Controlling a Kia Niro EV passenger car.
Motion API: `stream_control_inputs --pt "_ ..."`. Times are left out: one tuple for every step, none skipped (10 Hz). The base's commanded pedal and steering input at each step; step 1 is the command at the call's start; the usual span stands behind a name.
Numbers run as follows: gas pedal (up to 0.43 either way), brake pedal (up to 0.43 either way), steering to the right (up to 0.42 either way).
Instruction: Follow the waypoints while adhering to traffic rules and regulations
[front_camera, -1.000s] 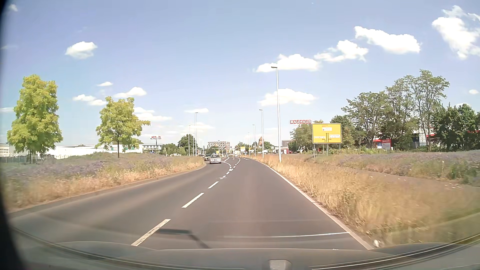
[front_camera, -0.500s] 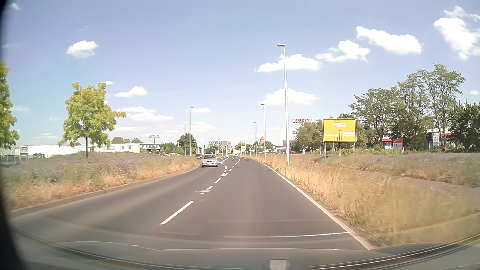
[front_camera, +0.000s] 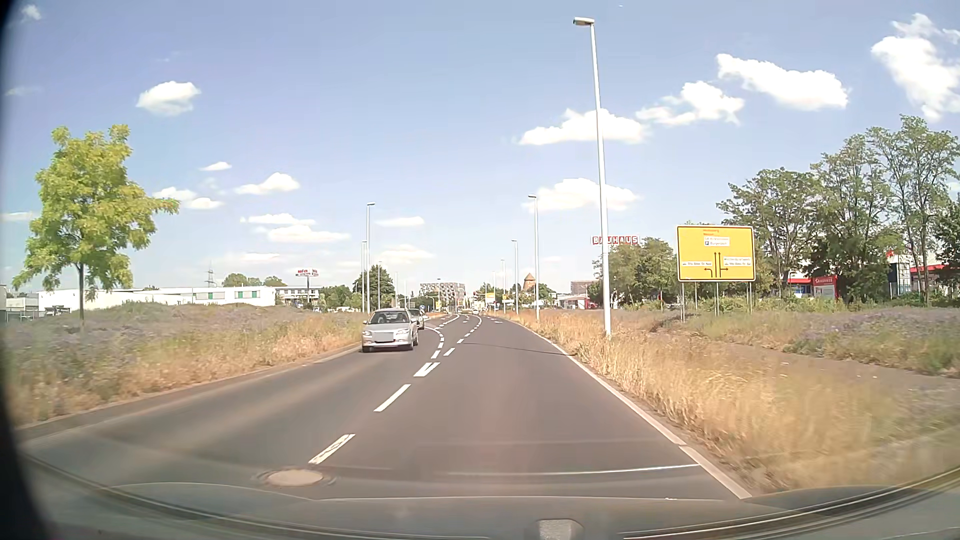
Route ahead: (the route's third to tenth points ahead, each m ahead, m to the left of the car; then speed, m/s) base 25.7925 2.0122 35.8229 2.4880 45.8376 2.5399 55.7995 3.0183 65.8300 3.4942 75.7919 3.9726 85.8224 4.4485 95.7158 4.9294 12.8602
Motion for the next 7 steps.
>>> stream_control_inputs --pt "0.059 0.03 -0.006" --pt "0.059 0.03 -0.005" --pt "0.059 0.03 -0.003" --pt "0.059 0.03 0.0" --pt "0.059 0.03 0.0" --pt "0.059 0.03 0.001" --pt "0.059 0.03 0.0"
